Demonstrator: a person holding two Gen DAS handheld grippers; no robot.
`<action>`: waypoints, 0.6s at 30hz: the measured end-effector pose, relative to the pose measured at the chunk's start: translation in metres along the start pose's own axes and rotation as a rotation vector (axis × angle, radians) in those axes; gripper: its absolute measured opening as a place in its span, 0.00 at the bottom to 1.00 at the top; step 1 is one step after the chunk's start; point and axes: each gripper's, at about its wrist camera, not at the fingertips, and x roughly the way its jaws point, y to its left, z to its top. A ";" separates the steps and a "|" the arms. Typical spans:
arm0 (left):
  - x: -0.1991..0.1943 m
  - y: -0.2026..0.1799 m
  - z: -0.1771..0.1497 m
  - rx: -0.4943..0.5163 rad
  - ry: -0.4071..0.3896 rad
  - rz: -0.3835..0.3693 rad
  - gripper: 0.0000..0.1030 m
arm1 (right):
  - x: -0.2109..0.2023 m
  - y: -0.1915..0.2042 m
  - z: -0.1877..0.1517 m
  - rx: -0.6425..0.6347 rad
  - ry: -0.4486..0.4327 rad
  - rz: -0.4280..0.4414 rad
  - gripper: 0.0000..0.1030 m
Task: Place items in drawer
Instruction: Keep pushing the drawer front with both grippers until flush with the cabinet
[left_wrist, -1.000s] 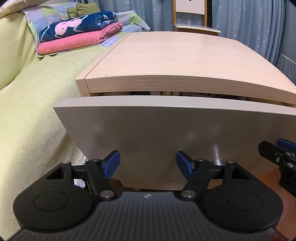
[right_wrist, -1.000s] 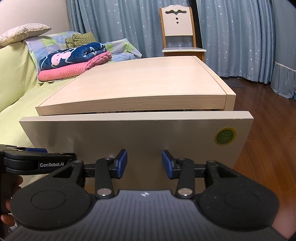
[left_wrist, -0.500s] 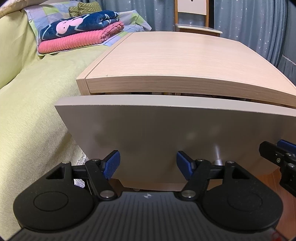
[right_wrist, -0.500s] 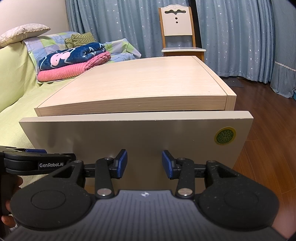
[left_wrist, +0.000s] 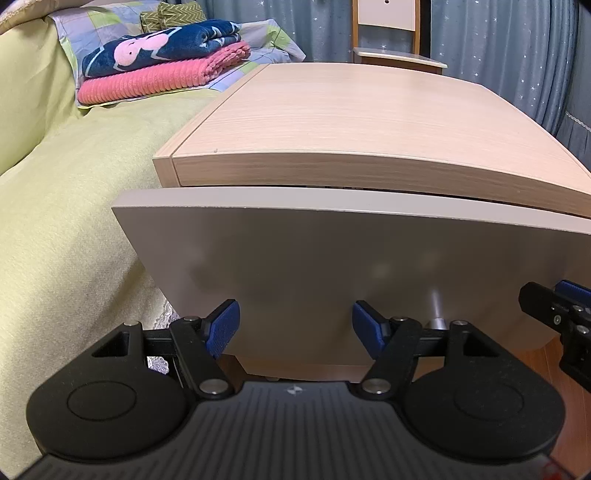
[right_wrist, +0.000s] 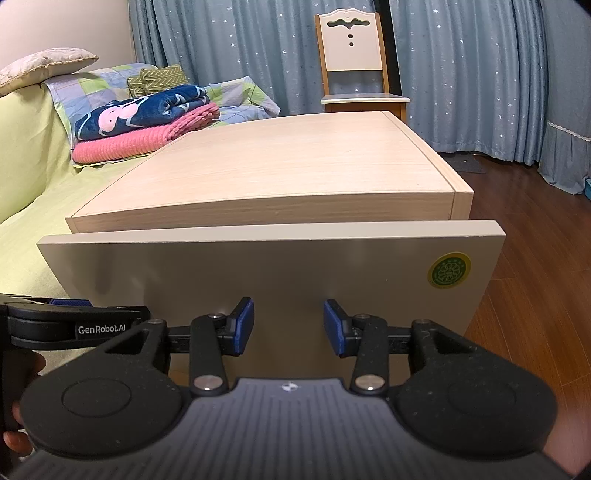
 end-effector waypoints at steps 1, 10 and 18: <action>0.000 0.000 0.000 0.000 0.000 0.000 0.68 | 0.000 0.000 0.000 0.000 0.000 0.000 0.36; 0.002 0.000 0.004 -0.006 0.000 0.002 0.68 | 0.002 0.000 0.000 0.002 -0.001 -0.002 0.36; 0.005 0.000 0.007 -0.007 0.002 0.001 0.68 | 0.003 0.000 0.001 0.005 -0.002 -0.003 0.36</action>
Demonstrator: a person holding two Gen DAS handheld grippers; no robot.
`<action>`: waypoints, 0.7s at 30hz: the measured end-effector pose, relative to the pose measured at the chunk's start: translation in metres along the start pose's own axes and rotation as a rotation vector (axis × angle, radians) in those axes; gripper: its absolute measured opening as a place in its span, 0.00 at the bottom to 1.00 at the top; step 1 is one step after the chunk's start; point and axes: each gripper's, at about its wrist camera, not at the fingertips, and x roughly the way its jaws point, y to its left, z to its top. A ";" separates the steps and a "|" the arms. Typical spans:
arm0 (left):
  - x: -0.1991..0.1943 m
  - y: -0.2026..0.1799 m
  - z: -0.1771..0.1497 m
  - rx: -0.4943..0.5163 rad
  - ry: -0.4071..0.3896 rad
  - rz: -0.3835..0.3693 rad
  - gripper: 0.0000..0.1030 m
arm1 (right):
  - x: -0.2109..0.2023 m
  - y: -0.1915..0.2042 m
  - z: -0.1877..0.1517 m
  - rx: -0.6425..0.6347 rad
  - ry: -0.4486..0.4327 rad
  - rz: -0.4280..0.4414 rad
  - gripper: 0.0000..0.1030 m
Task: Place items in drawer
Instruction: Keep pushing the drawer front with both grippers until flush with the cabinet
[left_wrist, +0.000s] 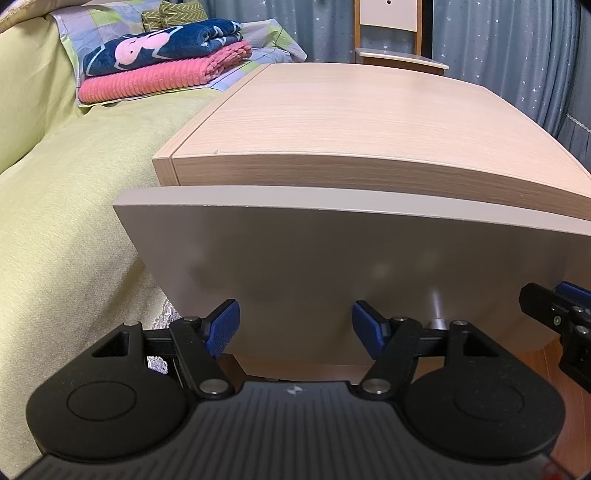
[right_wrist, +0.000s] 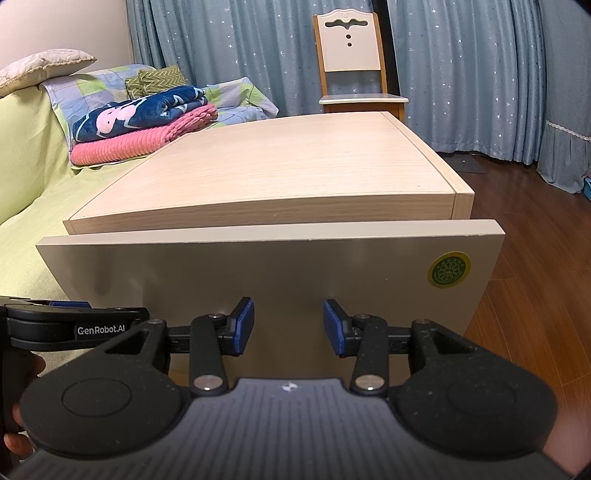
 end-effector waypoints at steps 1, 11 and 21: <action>0.000 0.000 0.000 -0.001 0.000 0.000 0.68 | 0.000 0.000 0.000 0.000 0.000 0.000 0.36; 0.002 -0.001 0.000 -0.003 -0.001 0.001 0.68 | 0.002 0.000 0.001 0.004 -0.001 -0.002 0.36; 0.003 -0.001 0.002 -0.008 -0.001 0.002 0.68 | 0.003 0.000 0.001 0.008 -0.001 -0.004 0.36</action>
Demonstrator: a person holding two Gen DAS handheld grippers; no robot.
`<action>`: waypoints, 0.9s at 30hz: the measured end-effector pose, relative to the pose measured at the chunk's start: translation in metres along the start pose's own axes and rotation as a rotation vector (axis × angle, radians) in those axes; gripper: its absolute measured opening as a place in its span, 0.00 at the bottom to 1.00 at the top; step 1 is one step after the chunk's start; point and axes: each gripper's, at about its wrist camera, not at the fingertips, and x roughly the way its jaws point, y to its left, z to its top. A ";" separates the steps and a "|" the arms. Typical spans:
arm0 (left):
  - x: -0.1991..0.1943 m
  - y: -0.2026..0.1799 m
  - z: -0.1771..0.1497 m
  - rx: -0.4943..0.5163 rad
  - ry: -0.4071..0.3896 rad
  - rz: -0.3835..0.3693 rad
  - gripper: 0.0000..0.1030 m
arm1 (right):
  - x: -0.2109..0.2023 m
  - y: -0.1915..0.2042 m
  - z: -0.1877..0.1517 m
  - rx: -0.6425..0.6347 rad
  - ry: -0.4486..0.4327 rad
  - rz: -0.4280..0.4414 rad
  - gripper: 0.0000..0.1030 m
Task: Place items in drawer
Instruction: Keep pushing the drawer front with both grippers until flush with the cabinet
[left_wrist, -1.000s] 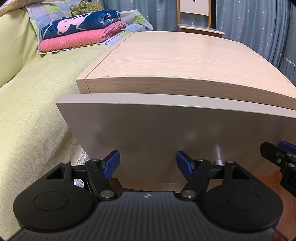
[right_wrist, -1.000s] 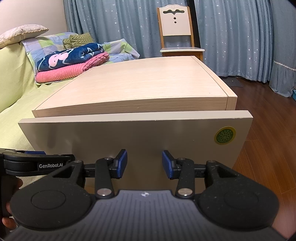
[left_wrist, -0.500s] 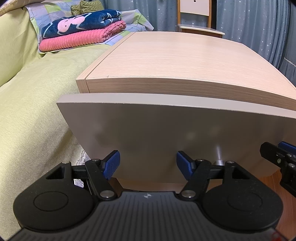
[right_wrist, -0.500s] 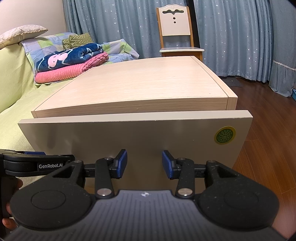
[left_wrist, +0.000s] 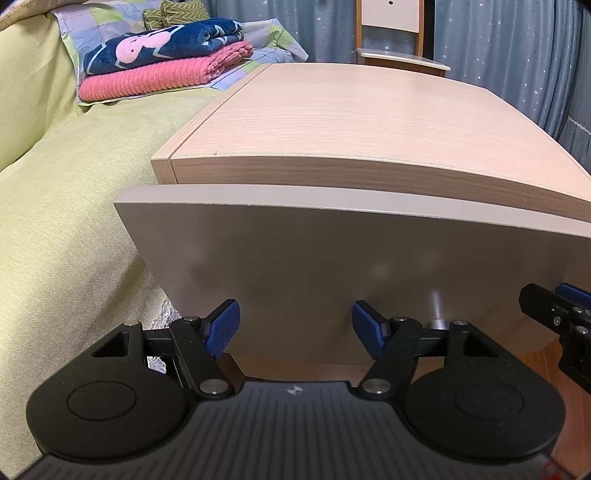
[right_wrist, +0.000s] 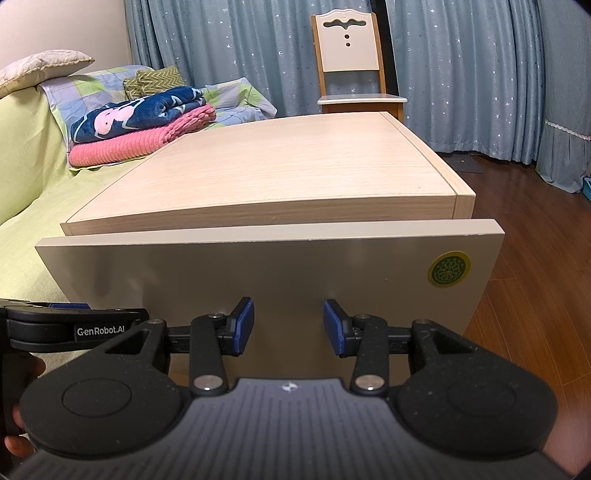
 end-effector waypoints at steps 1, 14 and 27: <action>0.000 0.000 0.000 0.000 0.000 0.000 0.68 | 0.000 0.000 0.000 0.000 0.000 0.000 0.36; 0.001 -0.001 0.002 -0.006 0.000 -0.001 0.68 | 0.001 -0.002 0.003 0.001 -0.008 -0.006 0.36; 0.002 0.000 0.004 -0.010 0.002 -0.002 0.68 | 0.000 -0.004 0.006 -0.002 -0.018 -0.014 0.36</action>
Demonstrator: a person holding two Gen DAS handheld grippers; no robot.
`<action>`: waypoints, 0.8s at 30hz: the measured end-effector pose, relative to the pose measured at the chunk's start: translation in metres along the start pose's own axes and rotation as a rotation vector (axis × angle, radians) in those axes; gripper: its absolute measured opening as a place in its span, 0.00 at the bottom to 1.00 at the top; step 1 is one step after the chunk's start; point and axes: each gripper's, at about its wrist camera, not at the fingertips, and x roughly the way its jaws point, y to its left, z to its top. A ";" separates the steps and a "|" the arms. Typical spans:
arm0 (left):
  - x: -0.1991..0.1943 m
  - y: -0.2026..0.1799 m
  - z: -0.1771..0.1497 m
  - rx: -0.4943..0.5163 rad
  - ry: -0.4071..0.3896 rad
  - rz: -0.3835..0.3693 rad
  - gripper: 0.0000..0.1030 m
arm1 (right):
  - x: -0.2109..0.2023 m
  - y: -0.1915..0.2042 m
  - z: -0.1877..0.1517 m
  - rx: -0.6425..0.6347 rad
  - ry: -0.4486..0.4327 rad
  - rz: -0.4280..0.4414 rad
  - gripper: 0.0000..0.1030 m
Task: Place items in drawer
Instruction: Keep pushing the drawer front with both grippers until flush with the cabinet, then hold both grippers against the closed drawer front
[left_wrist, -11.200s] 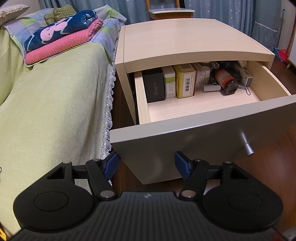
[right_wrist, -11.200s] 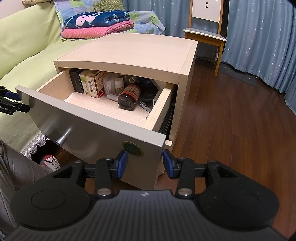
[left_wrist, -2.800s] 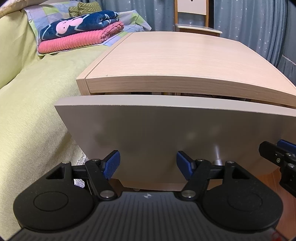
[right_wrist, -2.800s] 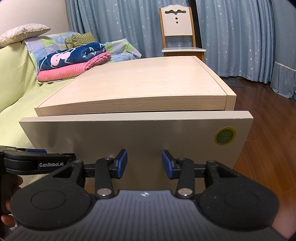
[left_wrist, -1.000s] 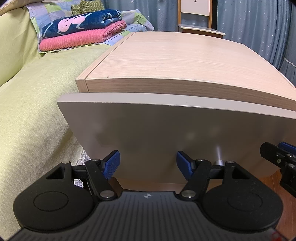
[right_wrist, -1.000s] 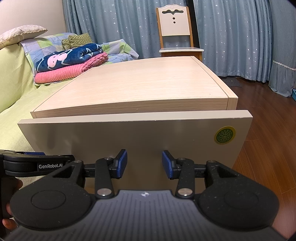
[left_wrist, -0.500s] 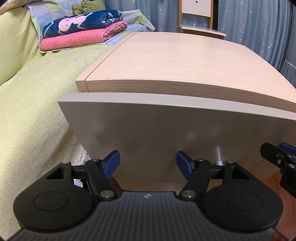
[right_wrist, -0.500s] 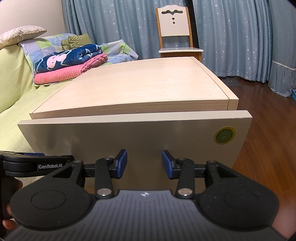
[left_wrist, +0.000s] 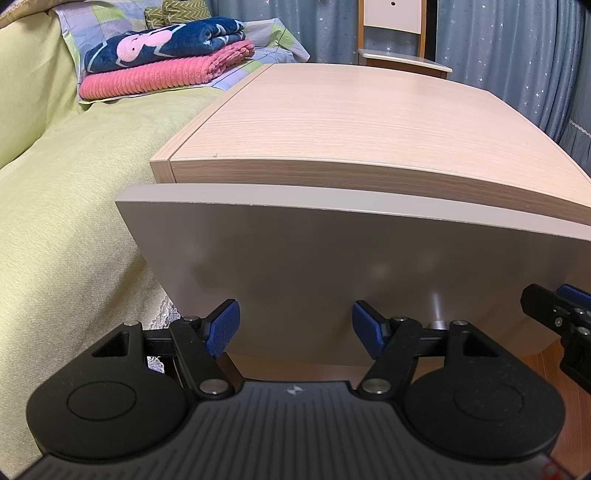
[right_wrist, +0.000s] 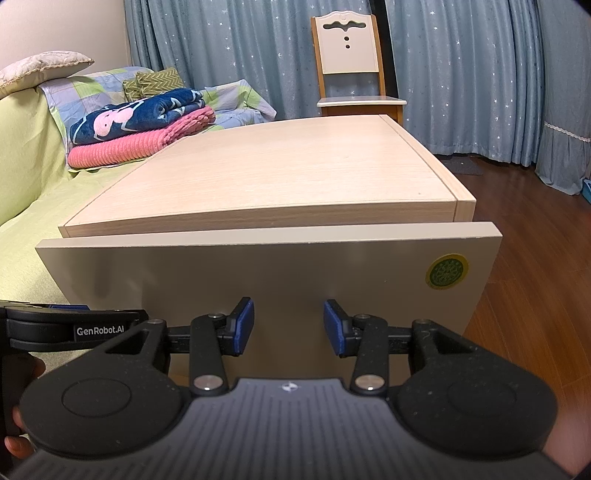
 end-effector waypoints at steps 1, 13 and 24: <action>0.000 0.000 0.000 0.000 0.000 0.000 0.68 | 0.000 0.000 0.000 0.000 -0.001 -0.001 0.36; 0.002 -0.001 0.002 -0.007 0.000 0.001 0.68 | -0.001 -0.003 0.003 -0.003 -0.010 -0.008 0.36; 0.002 0.000 0.005 -0.013 -0.003 -0.001 0.68 | -0.001 -0.005 0.005 -0.005 -0.019 -0.015 0.36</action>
